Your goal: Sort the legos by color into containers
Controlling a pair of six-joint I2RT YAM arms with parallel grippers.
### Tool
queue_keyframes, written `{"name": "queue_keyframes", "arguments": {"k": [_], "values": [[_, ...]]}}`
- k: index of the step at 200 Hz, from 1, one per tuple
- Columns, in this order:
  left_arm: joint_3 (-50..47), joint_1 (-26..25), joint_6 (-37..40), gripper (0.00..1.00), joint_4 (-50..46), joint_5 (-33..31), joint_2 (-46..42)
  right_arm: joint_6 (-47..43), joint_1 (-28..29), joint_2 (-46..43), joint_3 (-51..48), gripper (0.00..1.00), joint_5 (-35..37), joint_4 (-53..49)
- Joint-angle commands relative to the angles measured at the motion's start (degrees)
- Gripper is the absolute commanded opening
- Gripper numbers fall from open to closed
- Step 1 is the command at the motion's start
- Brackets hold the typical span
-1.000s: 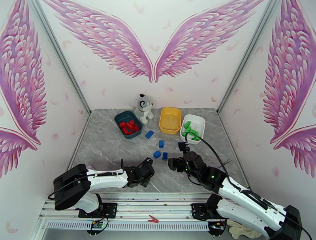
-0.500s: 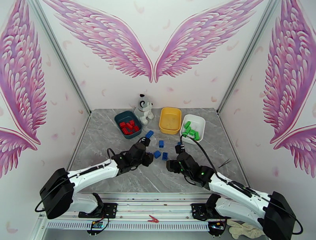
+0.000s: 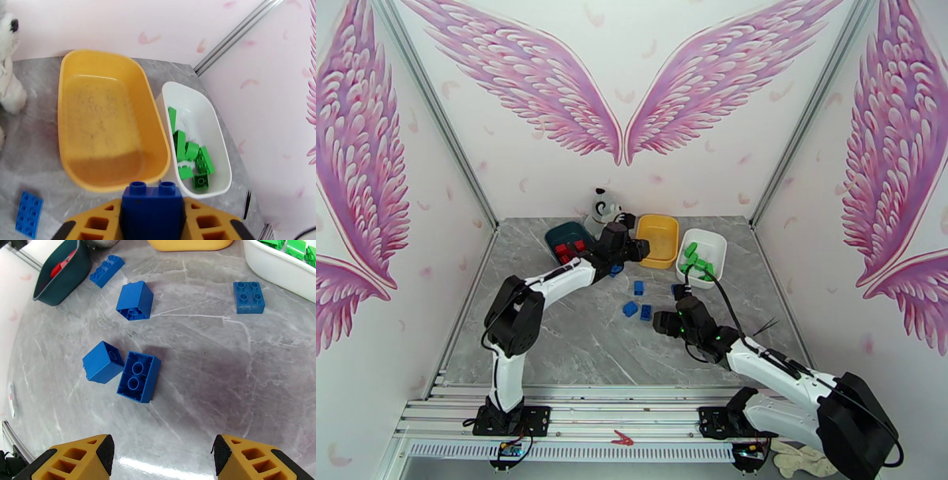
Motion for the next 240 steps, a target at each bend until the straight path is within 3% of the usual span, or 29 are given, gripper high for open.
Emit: {"name": "queue_keyframes", "arguments": {"k": [1,17,35,54,71,107,130,168,200,217,240], "values": [[10.23,1.11,-2.71,0.33,-0.43,4.11,7.58,1.19,-0.55,-2.90,-1.04,0.73,-1.26,0.27],[18.40,1.48,-2.82,0.39,-2.65,5.67,13.17,1.30,-0.57,-4.75,-1.35,0.73,-0.92,-0.69],[25.11,1.37,-3.19,0.62,-4.75,7.49,17.15,1.32,-0.59,-6.73,-1.73,0.73,-0.22,-2.04],[24.81,0.67,-2.82,0.73,-4.09,7.61,15.93,1.11,-0.63,-8.48,-1.58,0.74,1.59,-3.99],[20.69,-0.32,-1.54,0.76,-1.99,6.76,12.14,0.75,-0.74,-9.79,-1.45,0.75,3.00,-5.21],[3.19,-2.40,1.09,0.79,5.34,1.67,-0.26,-0.13,-0.73,-10.28,0.33,0.75,6.46,-7.67],[-10.45,-3.83,2.34,0.85,8.91,-5.37,-9.91,-0.68,-0.80,-9.15,1.82,0.75,9.35,-8.67],[-31.86,-5.27,2.08,0.94,12.98,-12.72,-23.52,-2.21,-1.36,-1.95,5.97,0.73,12.94,-7.63],[-48.84,-6.97,0.99,0.99,17.24,-17.72,-33.70,-3.39,-1.40,8.48,10.53,0.63,6.97,-4.43],[-56.74,-8.19,0.00,0.99,18.92,-20.05,-38.64,-2.34,-0.78,12.98,11.17,0.63,1.91,-0.61],[-65.55,-10.28,-1.53,0.99,19.50,-23.67,-44.99,-0.76,2.17,17.87,12.32,0.64,0.96,2.15]]}}
